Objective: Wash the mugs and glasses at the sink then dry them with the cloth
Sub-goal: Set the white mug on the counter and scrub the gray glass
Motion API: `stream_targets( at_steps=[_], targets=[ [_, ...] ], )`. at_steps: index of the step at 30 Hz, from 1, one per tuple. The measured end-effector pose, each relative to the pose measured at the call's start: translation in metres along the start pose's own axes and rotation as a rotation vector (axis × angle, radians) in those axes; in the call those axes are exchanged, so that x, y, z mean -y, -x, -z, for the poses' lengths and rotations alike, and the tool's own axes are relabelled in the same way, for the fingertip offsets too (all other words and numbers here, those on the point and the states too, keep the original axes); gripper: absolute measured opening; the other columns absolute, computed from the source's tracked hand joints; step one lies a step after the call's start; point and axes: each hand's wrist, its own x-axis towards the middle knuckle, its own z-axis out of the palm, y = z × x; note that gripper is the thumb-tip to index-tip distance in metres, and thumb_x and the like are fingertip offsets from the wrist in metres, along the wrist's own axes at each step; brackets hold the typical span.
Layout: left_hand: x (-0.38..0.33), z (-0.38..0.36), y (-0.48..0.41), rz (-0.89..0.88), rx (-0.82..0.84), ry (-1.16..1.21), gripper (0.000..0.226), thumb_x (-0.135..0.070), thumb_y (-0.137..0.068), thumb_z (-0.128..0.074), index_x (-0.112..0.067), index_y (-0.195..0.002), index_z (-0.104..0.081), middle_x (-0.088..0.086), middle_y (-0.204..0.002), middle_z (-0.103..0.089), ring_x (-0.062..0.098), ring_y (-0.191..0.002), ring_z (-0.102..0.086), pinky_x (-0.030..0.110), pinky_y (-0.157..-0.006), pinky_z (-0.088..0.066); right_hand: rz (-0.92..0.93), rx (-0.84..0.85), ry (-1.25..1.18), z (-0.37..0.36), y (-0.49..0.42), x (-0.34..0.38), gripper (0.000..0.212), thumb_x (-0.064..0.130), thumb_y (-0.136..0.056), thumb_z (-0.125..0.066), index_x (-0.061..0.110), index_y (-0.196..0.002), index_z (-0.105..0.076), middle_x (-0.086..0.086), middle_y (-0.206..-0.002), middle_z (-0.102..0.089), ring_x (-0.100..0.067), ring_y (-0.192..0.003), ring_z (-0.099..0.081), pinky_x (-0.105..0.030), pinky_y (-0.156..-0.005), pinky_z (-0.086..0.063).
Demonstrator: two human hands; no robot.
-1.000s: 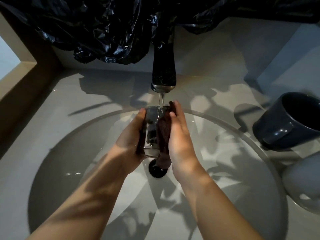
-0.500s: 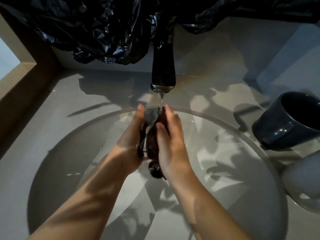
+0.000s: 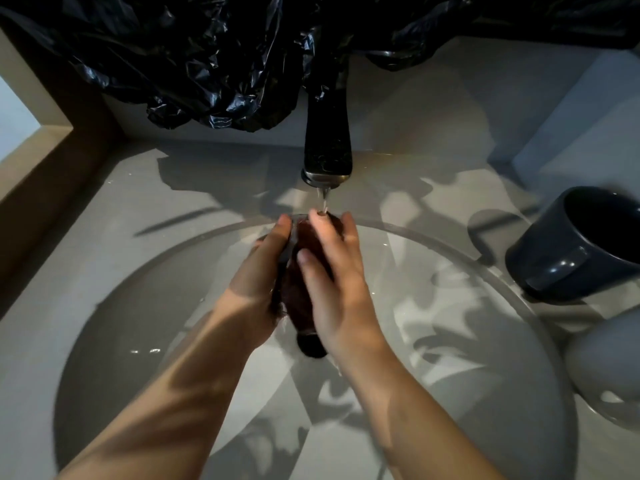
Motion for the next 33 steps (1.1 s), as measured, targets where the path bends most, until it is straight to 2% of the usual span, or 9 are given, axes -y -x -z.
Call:
stream_targets(
  at_steps=[4, 10, 13, 16, 18, 22, 25, 27, 33],
  targets=[
    [0.003, -0.005, -0.002, 0.053, -0.012, 0.005, 0.047, -0.051, -0.093, -0.042, -0.012, -0.096, -0.069, 0.006, -0.084, -0.075, 0.018, -0.069, -0.072, 0.032, -0.069, -0.051, -0.259, -0.058, -0.382, 0.011, -0.018, 0.000, 0.038, 0.034, -0.100, -0.040, 0.050, -0.135, -0.039, 0.004, -0.137, -0.050, -0.013, -0.118, -0.052, -0.022, -0.090, -0.045],
    [-0.002, 0.001, -0.001, -0.031, 0.018, -0.067, 0.042, -0.044, -0.093, -0.047, -0.011, -0.109, -0.067, 0.012, -0.098, -0.073, 0.024, -0.090, -0.070, 0.037, -0.085, -0.053, -0.012, 0.006, 0.040, -0.002, 0.007, -0.002, 0.045, 0.053, -0.087, -0.043, 0.060, -0.130, -0.031, 0.019, -0.156, -0.014, 0.005, -0.139, -0.016, -0.010, -0.105, -0.019],
    [0.000, 0.001, -0.001, 0.037, -0.009, 0.027, 0.043, -0.045, -0.094, -0.044, -0.013, -0.108, -0.068, 0.011, -0.101, -0.073, 0.026, -0.090, -0.070, 0.041, -0.089, -0.052, -0.160, -0.027, -0.253, 0.005, -0.014, 0.002, 0.039, 0.036, -0.098, -0.045, 0.046, -0.135, -0.039, 0.007, -0.147, -0.039, -0.006, -0.133, -0.037, -0.016, -0.103, -0.035],
    [0.001, -0.002, 0.000, 0.026, 0.007, 0.029, 0.043, -0.049, -0.088, -0.050, -0.012, -0.098, -0.068, 0.008, -0.082, -0.074, 0.019, -0.067, -0.071, 0.030, -0.065, -0.056, -0.224, -0.018, -0.345, 0.010, -0.013, 0.000, 0.041, 0.031, -0.101, -0.039, 0.043, -0.140, -0.036, 0.008, -0.130, -0.053, -0.011, -0.120, -0.052, -0.021, -0.095, -0.043],
    [0.000, -0.001, 0.000, -0.025, 0.014, -0.026, 0.054, -0.052, -0.077, -0.055, -0.008, -0.106, -0.067, 0.010, -0.087, -0.074, 0.019, -0.071, -0.072, 0.028, -0.062, -0.059, -0.106, -0.043, -0.162, 0.003, -0.001, -0.003, 0.043, 0.040, -0.096, -0.042, 0.044, -0.137, -0.033, 0.018, -0.136, -0.044, 0.003, -0.125, -0.043, -0.008, -0.099, -0.034],
    [0.000, 0.004, -0.003, -0.054, -0.002, -0.052, 0.053, -0.047, -0.084, -0.054, -0.010, -0.122, -0.061, 0.015, -0.112, -0.069, 0.026, -0.100, -0.068, 0.040, -0.091, -0.053, -0.056, 0.001, -0.036, 0.000, 0.005, -0.004, 0.048, 0.043, -0.093, -0.049, 0.045, -0.139, -0.036, 0.024, -0.152, -0.018, 0.013, -0.134, -0.014, -0.001, -0.100, -0.015],
    [0.004, 0.002, -0.001, -0.020, 0.025, -0.036, 0.038, -0.040, -0.095, -0.042, -0.014, -0.092, -0.070, 0.007, -0.079, -0.073, 0.019, -0.068, -0.070, 0.026, -0.060, -0.055, -0.196, -0.049, -0.308, 0.006, -0.015, 0.000, 0.043, 0.035, -0.096, -0.048, 0.041, -0.138, -0.041, 0.007, -0.148, -0.040, -0.009, -0.134, -0.038, -0.022, -0.107, -0.035],
    [0.004, -0.002, 0.001, -0.051, 0.009, -0.048, 0.040, -0.044, -0.094, -0.046, -0.014, -0.078, -0.067, 0.004, -0.062, -0.070, 0.015, -0.049, -0.066, 0.019, -0.044, -0.049, -0.305, -0.071, -0.452, 0.006, -0.017, 0.001, 0.042, 0.028, -0.099, -0.044, 0.041, -0.139, -0.038, 0.006, -0.130, -0.055, -0.015, -0.119, -0.053, -0.021, -0.089, -0.048],
    [-0.003, 0.004, 0.000, -0.037, -0.042, -0.100, 0.050, -0.051, -0.088, -0.048, -0.011, -0.109, -0.068, 0.013, -0.101, -0.073, 0.024, -0.091, -0.070, 0.035, -0.082, -0.054, -0.059, 0.001, -0.060, -0.002, 0.008, -0.001, 0.044, 0.043, -0.090, -0.051, 0.047, -0.133, -0.044, 0.023, -0.148, -0.029, 0.014, -0.130, -0.025, -0.005, -0.101, -0.022]
  ],
)
